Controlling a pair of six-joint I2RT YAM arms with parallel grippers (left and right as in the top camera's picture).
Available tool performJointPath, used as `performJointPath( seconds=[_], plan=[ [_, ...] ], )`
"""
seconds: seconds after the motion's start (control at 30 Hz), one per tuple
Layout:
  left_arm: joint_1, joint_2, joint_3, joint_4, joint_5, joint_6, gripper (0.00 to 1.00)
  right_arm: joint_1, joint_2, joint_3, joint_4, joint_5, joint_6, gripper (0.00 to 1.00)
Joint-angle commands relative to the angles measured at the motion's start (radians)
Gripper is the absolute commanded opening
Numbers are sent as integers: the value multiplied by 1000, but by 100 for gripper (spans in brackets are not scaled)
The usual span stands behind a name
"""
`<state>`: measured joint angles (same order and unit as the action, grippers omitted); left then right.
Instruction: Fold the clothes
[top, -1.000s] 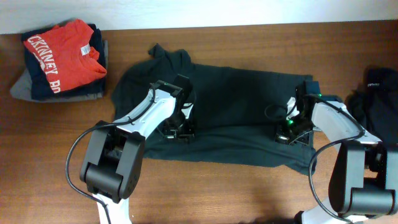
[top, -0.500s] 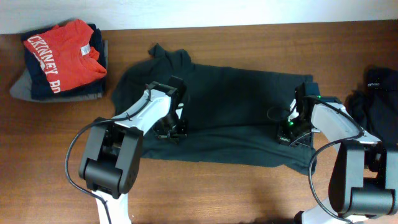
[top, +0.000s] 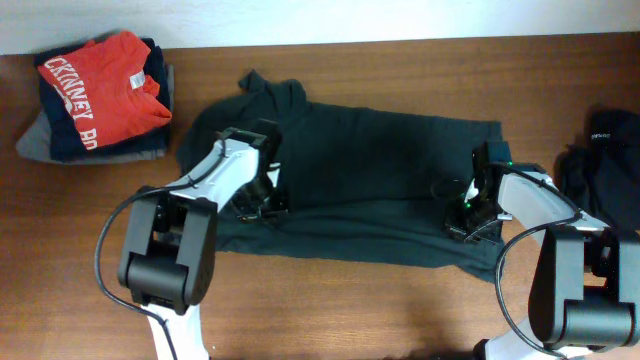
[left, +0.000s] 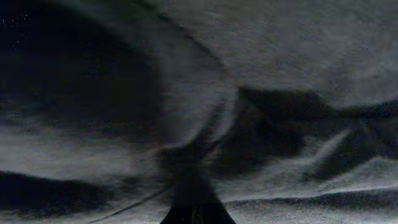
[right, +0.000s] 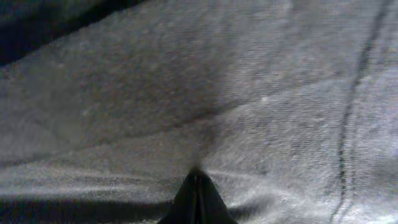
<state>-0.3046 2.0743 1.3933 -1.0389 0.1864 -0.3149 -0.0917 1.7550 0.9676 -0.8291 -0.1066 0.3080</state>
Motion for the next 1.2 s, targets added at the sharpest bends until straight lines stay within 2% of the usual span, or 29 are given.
performJointPath(
  seconds=[0.0, 0.27, 0.6, 0.9, 1.17],
  plan=[
    [84, 65, -18, 7, -162, -6, 1, 5, 6, -21, 26, 69, 24, 4],
    [171, 65, -18, 2, -191, 16, 1, 5, 6, -21, 37, 108, 42, 4],
    [187, 64, -2, -21, -212, 21, 1, -17, 6, -19, 72, 120, 41, 4],
    [188, 63, 164, -122, -309, 21, 1, -135, 6, 10, 31, 119, 36, 4],
    [188, 63, 240, -123, -345, 24, 2, -180, 6, 20, 18, 119, -12, 4]
  ],
)
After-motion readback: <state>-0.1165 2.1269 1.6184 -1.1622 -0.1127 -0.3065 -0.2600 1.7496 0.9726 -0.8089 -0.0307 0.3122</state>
